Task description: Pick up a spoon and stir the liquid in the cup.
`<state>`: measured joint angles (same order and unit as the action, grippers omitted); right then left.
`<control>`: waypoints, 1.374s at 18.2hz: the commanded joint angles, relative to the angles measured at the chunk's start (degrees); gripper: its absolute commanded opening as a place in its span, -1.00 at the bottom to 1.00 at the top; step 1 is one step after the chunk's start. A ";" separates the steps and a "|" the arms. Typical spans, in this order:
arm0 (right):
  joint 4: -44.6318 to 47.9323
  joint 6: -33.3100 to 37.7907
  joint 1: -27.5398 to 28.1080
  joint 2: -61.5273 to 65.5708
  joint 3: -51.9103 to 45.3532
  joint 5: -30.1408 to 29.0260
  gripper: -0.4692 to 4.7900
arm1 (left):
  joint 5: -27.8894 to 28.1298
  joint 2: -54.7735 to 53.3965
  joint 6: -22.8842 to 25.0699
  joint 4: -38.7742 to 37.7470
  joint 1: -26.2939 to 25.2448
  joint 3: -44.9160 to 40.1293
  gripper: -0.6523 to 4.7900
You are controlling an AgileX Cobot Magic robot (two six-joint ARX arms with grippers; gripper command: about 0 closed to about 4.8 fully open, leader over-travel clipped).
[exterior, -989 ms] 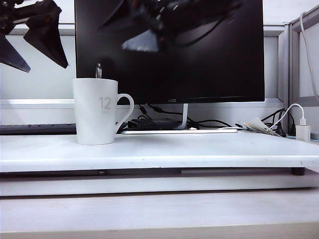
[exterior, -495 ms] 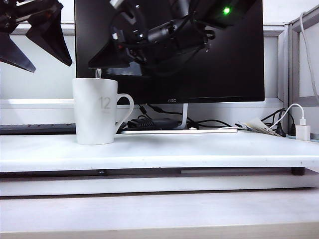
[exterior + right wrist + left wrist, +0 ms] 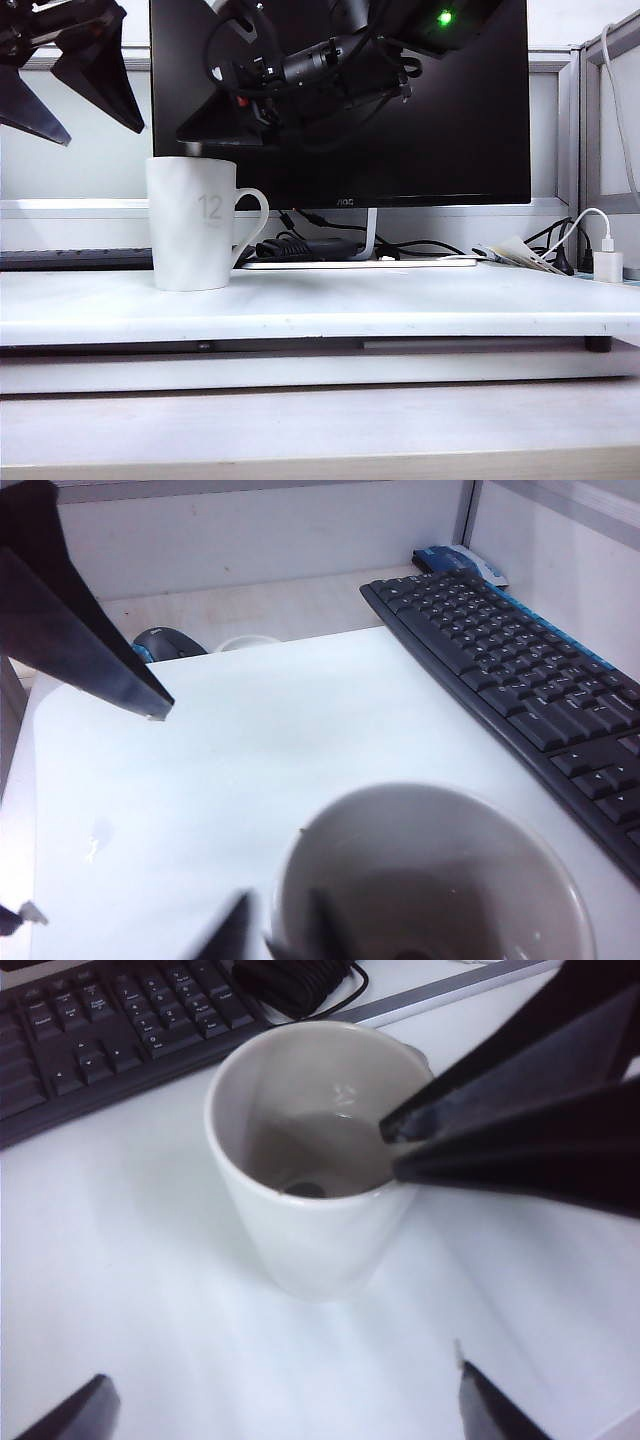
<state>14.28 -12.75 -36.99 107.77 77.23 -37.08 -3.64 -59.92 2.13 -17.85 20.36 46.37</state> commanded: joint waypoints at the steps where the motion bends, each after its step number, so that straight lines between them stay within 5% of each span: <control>1: 0.90 0.15 0.02 -0.13 0.22 1.57 -0.68 | -0.07 0.22 0.46 0.15 -0.04 0.07 1.00; 3: 0.92 0.20 0.02 -0.15 0.22 1.57 -0.86 | -0.04 0.22 0.46 -0.17 -0.04 0.07 1.00; 13: 0.90 5.40 0.09 -0.42 7.26 1.64 -0.84 | -0.04 0.31 0.46 1.99 -0.04 0.11 1.00; 22: -13.25 6.73 0.44 -0.04 16.65 5.03 -0.84 | -0.02 0.83 0.48 9.81 -0.07 0.15 1.00; 25: -14.05 6.73 0.31 1.25 16.65 0.94 -0.84 | 0.39 0.85 0.50 9.84 -0.07 0.15 1.00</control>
<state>-0.01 -6.04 -36.45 108.75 93.60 -33.32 -3.64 -59.27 2.15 -8.78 20.38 46.37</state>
